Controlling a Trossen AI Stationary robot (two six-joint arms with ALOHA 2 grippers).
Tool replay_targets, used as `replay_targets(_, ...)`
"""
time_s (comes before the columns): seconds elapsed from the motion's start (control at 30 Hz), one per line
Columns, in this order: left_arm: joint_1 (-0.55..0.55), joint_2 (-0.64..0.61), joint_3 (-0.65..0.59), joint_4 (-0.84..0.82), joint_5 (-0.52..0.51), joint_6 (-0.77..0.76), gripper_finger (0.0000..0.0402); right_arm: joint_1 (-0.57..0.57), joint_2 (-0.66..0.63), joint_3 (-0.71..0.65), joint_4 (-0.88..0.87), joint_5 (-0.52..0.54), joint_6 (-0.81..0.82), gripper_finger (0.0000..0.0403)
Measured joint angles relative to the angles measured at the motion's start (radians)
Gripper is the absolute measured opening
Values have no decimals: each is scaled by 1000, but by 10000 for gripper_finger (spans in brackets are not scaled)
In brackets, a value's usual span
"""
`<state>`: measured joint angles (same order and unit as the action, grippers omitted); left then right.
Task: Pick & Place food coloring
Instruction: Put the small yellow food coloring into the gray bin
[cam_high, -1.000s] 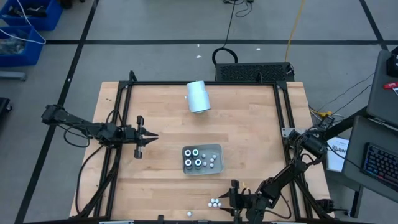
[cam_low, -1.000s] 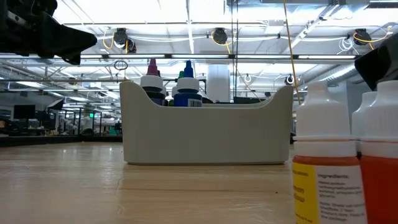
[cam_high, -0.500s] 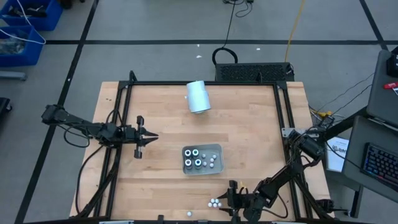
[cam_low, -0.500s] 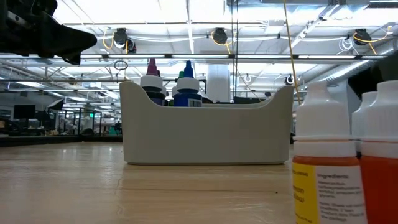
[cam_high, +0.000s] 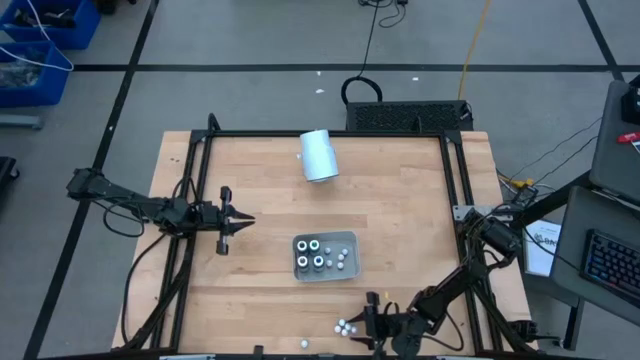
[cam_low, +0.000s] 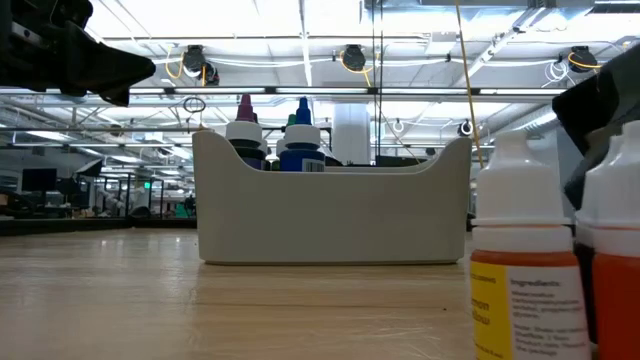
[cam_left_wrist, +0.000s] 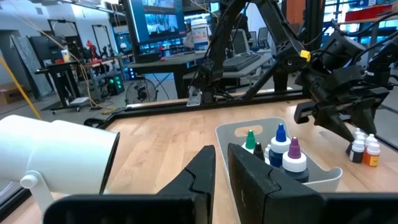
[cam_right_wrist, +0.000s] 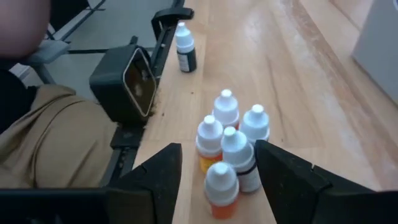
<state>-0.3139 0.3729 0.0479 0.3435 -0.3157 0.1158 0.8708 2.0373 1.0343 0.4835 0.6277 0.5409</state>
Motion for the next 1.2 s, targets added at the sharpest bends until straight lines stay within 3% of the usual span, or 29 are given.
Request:
replay_targets(0.4,0,0,0,-2,0,0,51,1,0,0,-59,0,60,108)
replay_targets(0.97,0,0,0,-2,0,0,51,12,0,1,-122,-2,70,94)
replay_targets(1.2,0,0,0,-2,0,0,51,18,0,1,-120,-3,41,65)
